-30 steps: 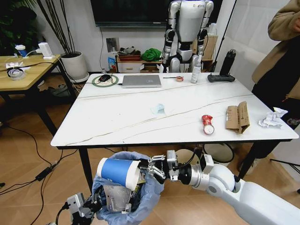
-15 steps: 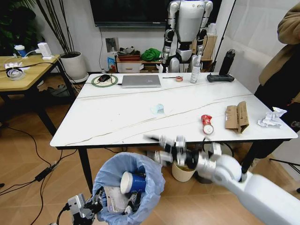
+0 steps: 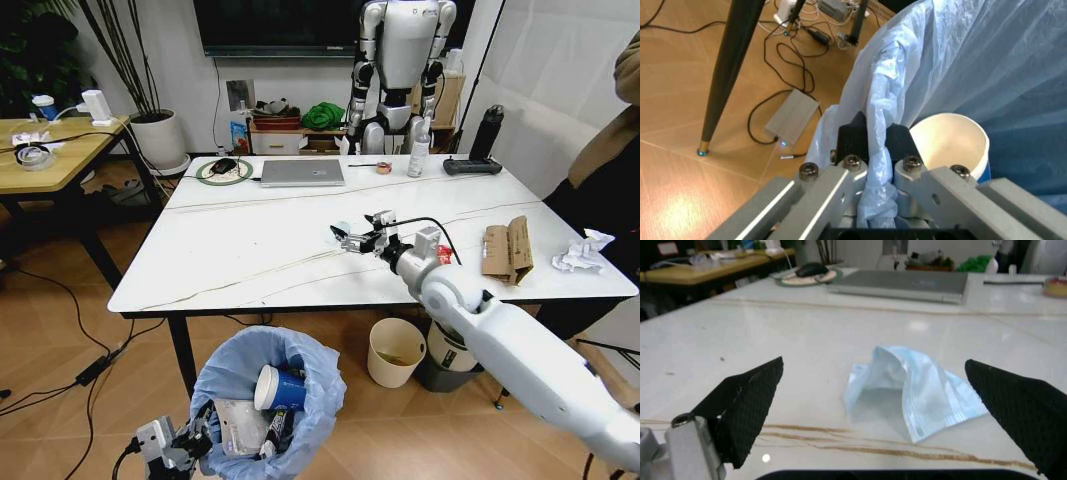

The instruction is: Pick up the trash bin and place the trash from the table into it.

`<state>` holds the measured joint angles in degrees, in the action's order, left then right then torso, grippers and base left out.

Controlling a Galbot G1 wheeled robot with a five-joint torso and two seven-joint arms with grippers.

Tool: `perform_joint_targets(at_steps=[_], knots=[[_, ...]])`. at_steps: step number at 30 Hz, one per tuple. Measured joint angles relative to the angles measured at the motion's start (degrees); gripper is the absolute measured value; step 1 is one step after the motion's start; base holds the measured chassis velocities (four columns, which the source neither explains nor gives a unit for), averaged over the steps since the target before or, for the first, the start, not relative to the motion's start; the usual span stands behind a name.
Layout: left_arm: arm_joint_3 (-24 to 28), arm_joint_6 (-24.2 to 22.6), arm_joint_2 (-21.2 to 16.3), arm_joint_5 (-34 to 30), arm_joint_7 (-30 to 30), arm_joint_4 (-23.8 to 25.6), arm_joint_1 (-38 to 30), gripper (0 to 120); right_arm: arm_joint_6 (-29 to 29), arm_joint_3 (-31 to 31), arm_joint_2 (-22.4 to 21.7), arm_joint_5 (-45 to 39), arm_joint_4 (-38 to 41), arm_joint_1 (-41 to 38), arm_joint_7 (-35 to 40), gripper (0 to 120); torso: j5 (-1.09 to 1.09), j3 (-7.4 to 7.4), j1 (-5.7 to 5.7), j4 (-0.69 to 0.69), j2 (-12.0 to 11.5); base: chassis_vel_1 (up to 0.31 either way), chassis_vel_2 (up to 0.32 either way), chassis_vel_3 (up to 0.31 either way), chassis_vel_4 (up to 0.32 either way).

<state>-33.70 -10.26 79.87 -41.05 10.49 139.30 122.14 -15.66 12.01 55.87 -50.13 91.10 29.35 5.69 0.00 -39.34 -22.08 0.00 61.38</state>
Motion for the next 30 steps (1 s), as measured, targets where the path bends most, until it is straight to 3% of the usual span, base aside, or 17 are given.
perform_joint_targets(at_steps=[15, 30], knots=[[-0.1, 0.0, 0.7, 0.3, 0.0, -0.5, -0.2, 0, 0.1, 0.8, 8.9, 1.6, -12.2, -4.2, -0.1, 99, -0.02, 0.01, 0.01, 0.0, 0.0, 0.0, 0.0, 0.0, 0.0], [0.0, 0.0, 0.6, 0.1, 0.0, -0.7, -0.7, 0, 1.2, 1.4, 10.9, 3.7, -15.8, -5.5, -1.1, 47, 0.0, 0.01, 0.01, 0.0, 0.0, 0.0, 0.0, 0.0, 0.0]])
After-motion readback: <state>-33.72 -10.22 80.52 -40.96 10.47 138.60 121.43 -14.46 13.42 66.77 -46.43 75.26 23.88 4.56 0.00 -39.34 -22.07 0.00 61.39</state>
